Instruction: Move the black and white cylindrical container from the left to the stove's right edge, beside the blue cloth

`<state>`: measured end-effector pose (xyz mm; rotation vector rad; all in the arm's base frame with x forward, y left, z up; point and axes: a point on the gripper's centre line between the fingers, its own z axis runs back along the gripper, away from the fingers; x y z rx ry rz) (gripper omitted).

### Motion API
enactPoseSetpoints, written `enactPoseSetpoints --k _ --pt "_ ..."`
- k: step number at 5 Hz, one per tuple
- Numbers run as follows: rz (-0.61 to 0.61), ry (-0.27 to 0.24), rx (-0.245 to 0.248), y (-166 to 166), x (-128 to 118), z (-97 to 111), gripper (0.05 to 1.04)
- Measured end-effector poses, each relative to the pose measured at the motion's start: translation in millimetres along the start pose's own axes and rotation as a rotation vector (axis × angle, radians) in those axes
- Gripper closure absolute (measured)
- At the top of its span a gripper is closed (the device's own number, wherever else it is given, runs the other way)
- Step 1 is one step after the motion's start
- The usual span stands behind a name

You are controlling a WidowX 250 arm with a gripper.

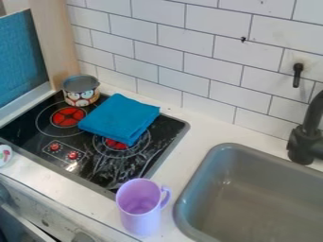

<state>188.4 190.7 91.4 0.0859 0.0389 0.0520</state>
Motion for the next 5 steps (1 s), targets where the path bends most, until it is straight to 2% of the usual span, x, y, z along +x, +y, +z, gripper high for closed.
enactPoseSetpoints --k 2,3,5 --pt "0.045 0.044 0.028 9 3 -21 0.085" --pt "0.052 0.008 0.044 11 9 -22 0.085" --pt "0.055 -0.025 -0.002 3 13 -24 0.085"
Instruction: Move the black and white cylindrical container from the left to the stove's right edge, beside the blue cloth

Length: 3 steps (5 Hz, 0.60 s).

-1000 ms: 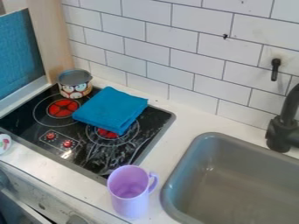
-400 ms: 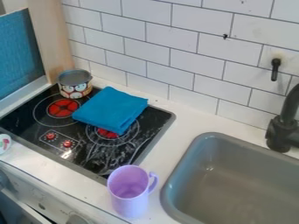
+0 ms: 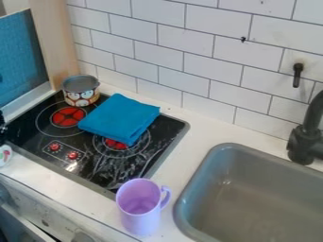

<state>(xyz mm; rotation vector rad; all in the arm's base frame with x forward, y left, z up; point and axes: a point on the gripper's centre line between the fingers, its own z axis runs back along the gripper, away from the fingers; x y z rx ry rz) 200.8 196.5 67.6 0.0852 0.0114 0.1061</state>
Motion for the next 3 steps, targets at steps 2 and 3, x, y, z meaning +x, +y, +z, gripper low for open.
enactPoseSetpoints --k 2,3 --pt "0.000 0.018 -0.034 -3 2 -8 0.084" --pt "-0.008 0.042 -0.013 -7 5 -11 0.084"
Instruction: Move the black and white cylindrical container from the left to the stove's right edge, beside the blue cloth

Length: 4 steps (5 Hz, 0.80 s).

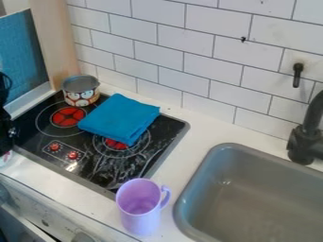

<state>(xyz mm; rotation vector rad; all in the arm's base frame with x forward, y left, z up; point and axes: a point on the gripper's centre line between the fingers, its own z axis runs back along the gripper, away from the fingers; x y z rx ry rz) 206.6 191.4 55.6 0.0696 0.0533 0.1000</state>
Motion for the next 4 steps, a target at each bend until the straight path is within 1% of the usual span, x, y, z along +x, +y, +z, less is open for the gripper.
enactPoseSetpoints --k 1,2,3,4 --pt "0.005 0.006 -0.002 1 0 -1 0.084" --pt "-0.014 -0.003 -0.028 -1 4 -6 0.085" --pt "-0.005 0.002 -0.033 6 8 -11 0.085" --pt "0.002 0.017 -0.022 9 9 -16 0.151"
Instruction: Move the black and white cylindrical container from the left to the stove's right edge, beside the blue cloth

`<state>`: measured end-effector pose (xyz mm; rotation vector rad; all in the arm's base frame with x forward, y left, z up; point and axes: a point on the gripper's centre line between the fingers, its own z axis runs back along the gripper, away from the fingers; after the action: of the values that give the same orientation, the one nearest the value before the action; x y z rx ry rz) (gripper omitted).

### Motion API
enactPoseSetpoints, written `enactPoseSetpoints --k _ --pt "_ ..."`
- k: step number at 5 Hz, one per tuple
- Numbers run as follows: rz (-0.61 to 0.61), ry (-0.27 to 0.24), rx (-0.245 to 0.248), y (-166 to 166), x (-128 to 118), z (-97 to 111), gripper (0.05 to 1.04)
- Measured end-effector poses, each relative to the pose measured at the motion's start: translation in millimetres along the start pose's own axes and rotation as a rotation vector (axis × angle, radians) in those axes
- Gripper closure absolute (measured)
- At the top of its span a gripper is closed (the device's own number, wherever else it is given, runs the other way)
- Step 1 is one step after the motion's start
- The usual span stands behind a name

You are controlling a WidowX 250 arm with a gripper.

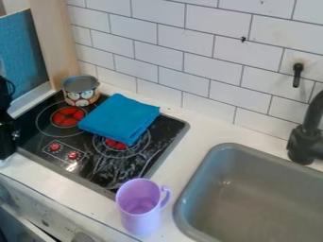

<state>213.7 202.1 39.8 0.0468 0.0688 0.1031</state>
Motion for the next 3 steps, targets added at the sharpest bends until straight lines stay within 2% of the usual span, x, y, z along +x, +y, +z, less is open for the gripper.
enactPoseSetpoints --k 1,2,3 --pt "0.005 0.004 0.019 2 0 0 0.367" --pt "-0.004 0.016 0.003 -4 -7 0 0.452" --pt "-0.012 -0.017 -0.004 -8 -7 10 0.456"
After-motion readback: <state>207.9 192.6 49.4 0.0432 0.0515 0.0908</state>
